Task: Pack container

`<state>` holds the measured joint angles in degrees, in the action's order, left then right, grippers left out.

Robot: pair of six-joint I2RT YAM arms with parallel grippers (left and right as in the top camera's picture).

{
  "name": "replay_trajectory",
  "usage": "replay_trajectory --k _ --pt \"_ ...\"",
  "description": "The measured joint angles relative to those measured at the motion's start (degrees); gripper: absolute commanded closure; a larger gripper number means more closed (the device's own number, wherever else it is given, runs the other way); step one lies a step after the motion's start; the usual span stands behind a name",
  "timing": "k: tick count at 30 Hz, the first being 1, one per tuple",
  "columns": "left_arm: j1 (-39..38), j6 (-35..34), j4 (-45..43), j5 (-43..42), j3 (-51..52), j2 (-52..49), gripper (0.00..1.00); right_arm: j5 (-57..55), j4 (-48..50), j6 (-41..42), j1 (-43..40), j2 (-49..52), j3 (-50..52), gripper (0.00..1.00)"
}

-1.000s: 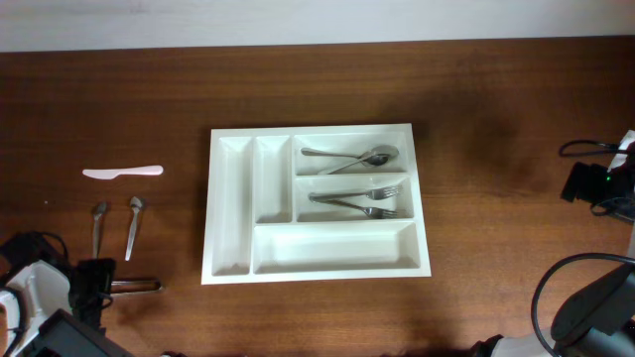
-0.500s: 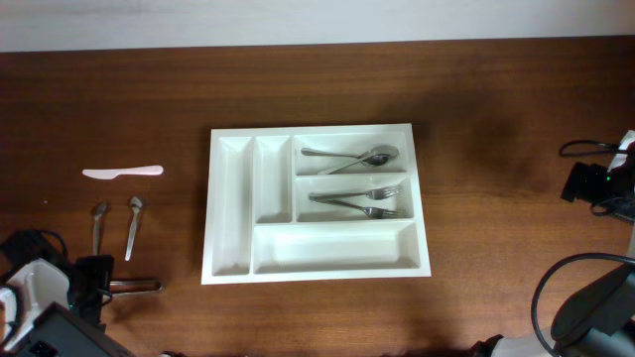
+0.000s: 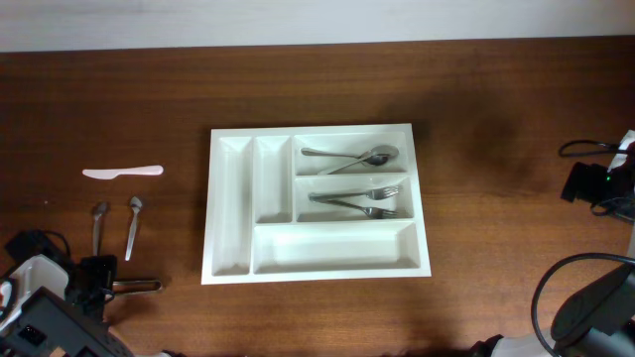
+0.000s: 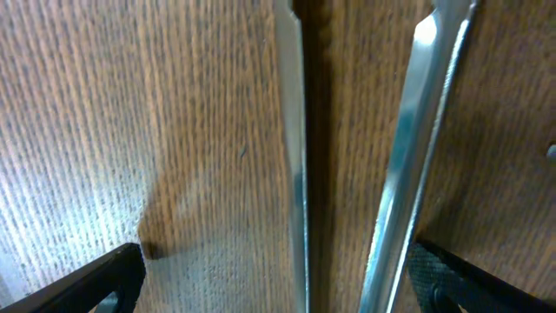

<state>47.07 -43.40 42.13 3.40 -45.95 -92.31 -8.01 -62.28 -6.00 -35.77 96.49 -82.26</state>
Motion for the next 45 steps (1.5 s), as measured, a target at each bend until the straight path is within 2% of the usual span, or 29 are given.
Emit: replay_trajectory --k 36,43,45 --pt "0.2 -0.2 -2.4 -3.8 1.7 1.3 0.01 0.0 0.0 0.0 0.0 0.0 0.0 0.01" --pt "0.3 -0.2 -2.8 -2.6 2.9 2.1 0.36 0.0 0.0 0.0 0.0 0.0 0.0 0.01" --pt "0.4 -0.1 -2.5 -2.5 3.0 2.1 0.43 0.0 0.0 0.0 0.0 0.0 0.0 0.01"
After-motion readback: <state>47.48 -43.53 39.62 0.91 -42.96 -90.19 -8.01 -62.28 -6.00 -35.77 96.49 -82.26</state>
